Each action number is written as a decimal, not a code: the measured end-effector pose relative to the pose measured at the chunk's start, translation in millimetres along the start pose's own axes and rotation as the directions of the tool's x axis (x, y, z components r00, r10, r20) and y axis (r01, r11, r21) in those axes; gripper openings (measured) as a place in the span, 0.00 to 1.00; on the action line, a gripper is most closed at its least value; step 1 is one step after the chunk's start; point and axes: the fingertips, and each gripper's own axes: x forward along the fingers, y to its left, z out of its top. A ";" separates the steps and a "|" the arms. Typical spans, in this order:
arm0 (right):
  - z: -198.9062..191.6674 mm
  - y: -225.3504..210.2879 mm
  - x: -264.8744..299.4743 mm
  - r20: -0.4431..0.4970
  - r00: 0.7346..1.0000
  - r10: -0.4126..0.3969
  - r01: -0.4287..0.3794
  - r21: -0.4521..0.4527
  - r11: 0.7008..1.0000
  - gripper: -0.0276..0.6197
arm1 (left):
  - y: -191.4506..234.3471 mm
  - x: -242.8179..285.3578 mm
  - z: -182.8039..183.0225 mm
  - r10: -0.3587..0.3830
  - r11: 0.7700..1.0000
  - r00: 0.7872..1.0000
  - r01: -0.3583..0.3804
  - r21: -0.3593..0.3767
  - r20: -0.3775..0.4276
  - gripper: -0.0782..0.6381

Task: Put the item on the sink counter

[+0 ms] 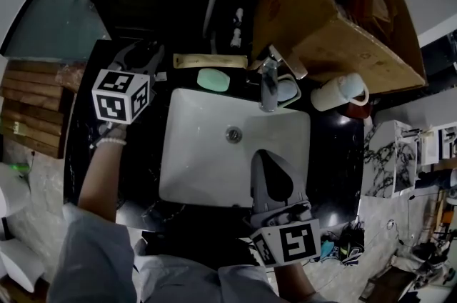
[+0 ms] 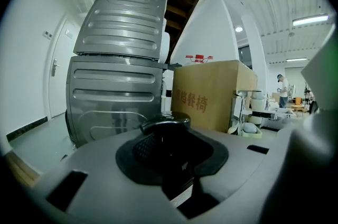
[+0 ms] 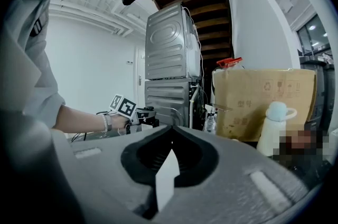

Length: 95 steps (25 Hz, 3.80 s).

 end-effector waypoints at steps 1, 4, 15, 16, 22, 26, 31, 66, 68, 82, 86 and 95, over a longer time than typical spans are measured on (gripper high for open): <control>-0.6 0.4 -0.2 -0.004 1.000 0.000 0.000 -0.001 1.000 0.04 | -0.5 0.7 -0.4 -0.004 1.000 1.000 0.004 0.002 0.003 0.25; -2.1 1.9 -0.3 -0.014 1.000 0.001 -0.001 -0.003 1.000 0.04 | -1.0 2.4 -1.2 -0.016 1.000 1.000 0.016 -0.004 0.005 0.25; -1.2 9.5 -3.3 -0.020 1.000 0.019 -0.020 -0.009 1.000 0.04 | -12.0 7.1 -1.0 -0.071 0.997 0.997 0.071 -0.030 0.000 0.51; -1.2 9.8 -3.8 -0.019 1.000 0.020 -0.020 -0.009 1.000 0.04 | -12.8 7.6 -1.0 -0.073 0.997 0.997 0.073 -0.028 0.001 0.52; -1.3 12.5 -6.9 -0.007 1.000 0.022 -0.022 -0.007 1.000 0.04 | -13.6 7.2 0.9 -0.097 0.993 0.995 0.098 -0.070 0.018 0.56; -2.2 11.8 -9.9 0.005 1.000 0.014 -0.014 -0.007 1.000 0.04 | -10.8 6.8 2.4 -0.104 0.988 0.994 0.107 -0.115 0.026 0.56; -1.7 12.1 -12.8 0.007 1.000 0.014 -0.014 -0.010 1.000 0.04 | -14.1 7.7 2.7 -0.113 0.991 0.994 0.114 -0.068 0.010 0.59; 19.2 52.5 -21.5 0.065 0.992 0.110 -0.107 -0.060 0.992 0.04 | -55.8 -87.9 11.8 -0.112 0.994 0.993 0.112 0.016 -0.022 0.55; 20.1 53.7 -22.0 0.066 0.991 0.118 -0.114 -0.064 0.991 0.04 | -60.0 -95.7 16.7 -0.108 0.994 0.994 0.108 0.011 -0.016 0.50; 29.0 69.0 -15.1 0.080 0.975 0.207 -0.201 -0.078 0.976 0.04 | -52.9 -169.0 45.6 0.009 0.999 0.999 -0.008 -0.035 0.034 0.13; 30.5 80.1 -9.6 0.071 0.965 0.251 -0.244 -0.090 0.965 0.04 | -51.0 -189.3 49.8 0.042 0.997 0.998 -0.040 -0.059 0.039 0.12; 34.9 97.0 -0.3 0.087 0.945 0.315 -0.305 -0.112 0.946 0.04 | -51.0 -232.8 39.8 0.114 0.986 0.992 -0.107 -0.126 0.048 0.12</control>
